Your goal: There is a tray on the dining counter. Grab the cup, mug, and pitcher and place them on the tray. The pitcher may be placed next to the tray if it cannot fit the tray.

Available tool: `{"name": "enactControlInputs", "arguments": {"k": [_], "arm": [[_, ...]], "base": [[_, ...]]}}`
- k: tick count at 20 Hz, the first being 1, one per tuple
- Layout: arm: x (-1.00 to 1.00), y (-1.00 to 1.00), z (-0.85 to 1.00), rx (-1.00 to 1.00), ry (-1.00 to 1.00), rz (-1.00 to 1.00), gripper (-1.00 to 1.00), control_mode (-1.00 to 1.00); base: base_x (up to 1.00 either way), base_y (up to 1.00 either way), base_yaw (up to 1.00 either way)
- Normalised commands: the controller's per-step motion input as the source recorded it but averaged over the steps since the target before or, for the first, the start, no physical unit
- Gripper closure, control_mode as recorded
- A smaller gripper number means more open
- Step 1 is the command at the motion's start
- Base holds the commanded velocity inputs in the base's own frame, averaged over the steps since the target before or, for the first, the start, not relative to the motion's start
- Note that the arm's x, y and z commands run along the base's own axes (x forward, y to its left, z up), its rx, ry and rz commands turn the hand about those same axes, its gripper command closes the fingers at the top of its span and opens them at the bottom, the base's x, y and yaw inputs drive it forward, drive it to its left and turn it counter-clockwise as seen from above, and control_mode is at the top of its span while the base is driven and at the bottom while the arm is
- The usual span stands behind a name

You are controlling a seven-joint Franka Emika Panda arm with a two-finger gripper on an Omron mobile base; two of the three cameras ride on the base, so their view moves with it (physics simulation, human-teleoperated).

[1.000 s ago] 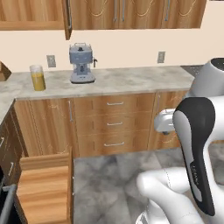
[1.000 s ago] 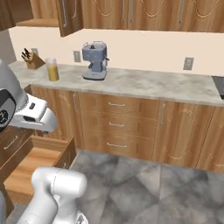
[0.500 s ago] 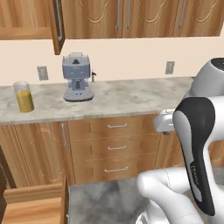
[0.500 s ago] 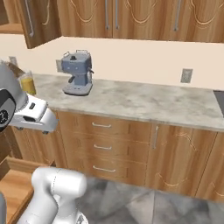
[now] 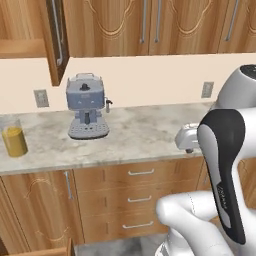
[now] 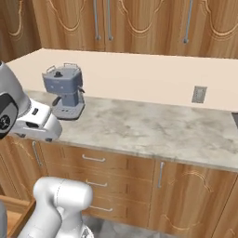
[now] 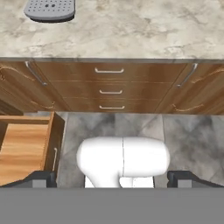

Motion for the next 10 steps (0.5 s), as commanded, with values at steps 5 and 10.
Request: {"name": "enactControlInputs", "arguments": {"k": [5, 10], "arm": [[0.00, 0.00, 0.00, 0.00, 0.00, 0.00, -1.00, 1.00], [0.00, 0.00, 0.00, 0.00, 0.00, 0.00, -1.00, 1.00]], "base": [[0.11, 0.13, 0.00], [0.02, 0.65, 0.00]]}}
